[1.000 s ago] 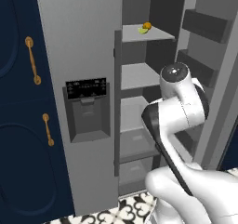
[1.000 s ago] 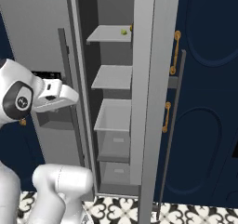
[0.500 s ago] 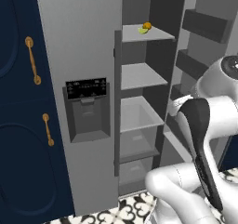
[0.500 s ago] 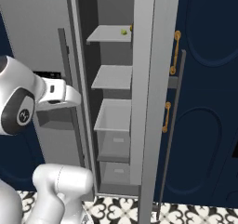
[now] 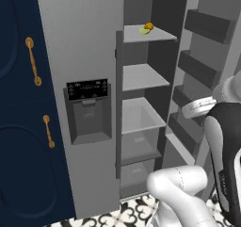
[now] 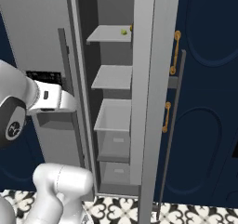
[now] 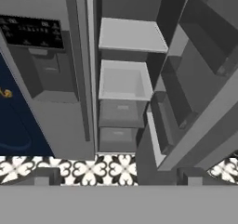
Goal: Grab a lemon wedge from the fridge and one ice cube from the ice bowl, and put them in the glass of lemonade.
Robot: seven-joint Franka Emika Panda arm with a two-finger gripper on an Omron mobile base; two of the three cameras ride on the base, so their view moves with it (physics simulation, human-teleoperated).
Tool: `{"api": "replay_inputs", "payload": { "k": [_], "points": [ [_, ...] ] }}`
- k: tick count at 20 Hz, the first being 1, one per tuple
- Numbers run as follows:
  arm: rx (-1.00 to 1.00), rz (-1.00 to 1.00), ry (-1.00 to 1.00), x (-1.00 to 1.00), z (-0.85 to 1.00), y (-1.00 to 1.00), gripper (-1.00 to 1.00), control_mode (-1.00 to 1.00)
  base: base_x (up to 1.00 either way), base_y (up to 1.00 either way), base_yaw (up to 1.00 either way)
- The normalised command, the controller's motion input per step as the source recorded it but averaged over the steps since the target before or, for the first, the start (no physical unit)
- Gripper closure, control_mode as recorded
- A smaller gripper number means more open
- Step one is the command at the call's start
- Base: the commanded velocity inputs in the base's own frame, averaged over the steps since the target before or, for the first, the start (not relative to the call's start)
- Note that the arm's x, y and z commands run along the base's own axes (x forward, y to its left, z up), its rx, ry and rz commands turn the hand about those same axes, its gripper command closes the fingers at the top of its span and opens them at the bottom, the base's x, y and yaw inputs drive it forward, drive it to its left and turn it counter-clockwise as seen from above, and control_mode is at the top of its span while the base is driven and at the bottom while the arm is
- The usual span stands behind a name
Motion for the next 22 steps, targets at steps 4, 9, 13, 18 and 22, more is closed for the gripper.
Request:
{"api": "replay_inputs", "payload": {
  "k": [4,9,13,18,22],
  "points": [
    [0.09,0.07,0.10,-0.11,0.31,-0.01,-1.00,-1.00,0.00,0.00,0.00],
    [0.06,0.02,-0.07,-0.26,0.14,0.00,-1.00,-1.00,0.00,0.00,0.00],
    [0.03,-0.02,-0.05,-0.17,0.00,0.00,-1.00,1.00,-0.02,0.00,-0.02],
    [0.00,0.00,0.00,0.00,0.00,0.00,-1.00,1.00,-0.23,0.00,-0.11],
    [0.00,0.00,0.00,0.00,0.00,0.00,-1.00,1.00,0.22,0.00,-0.18]
  ]
}}
